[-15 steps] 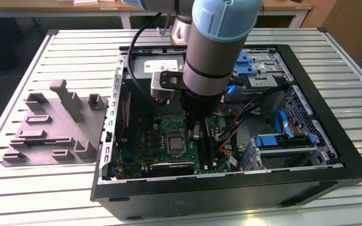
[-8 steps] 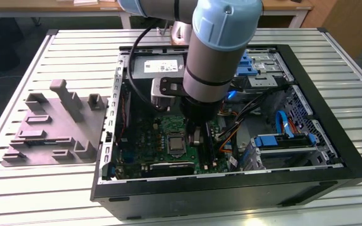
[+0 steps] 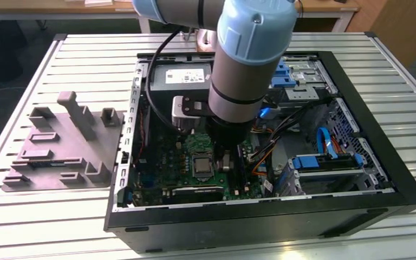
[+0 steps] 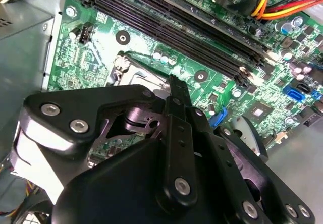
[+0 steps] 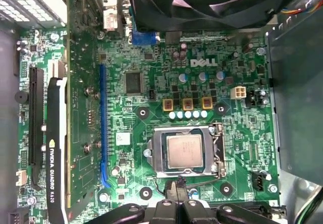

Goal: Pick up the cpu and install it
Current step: 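Install the first cpu locking lever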

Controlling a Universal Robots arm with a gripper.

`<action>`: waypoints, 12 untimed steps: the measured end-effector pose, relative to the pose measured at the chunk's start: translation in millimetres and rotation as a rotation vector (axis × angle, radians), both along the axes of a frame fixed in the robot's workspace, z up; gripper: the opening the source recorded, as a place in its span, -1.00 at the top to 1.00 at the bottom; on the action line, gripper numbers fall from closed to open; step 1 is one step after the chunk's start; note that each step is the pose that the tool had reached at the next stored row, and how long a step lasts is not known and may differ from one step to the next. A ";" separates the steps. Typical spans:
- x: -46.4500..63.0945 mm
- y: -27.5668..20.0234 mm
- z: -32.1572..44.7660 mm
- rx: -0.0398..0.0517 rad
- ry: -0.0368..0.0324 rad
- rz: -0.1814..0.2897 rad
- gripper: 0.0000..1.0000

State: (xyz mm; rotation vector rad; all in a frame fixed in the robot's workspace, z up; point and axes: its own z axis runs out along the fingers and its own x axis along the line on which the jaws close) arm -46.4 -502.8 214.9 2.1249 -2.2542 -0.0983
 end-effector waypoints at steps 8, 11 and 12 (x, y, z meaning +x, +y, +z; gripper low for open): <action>-0.5 -0.5 -2.9 0.0004 -0.0150 0.045 0.79; -0.9 -1.0 -4.3 0.0002 -0.0151 0.053 0.79; -0.9 -1.1 -4.7 -0.0002 -0.0151 0.055 0.79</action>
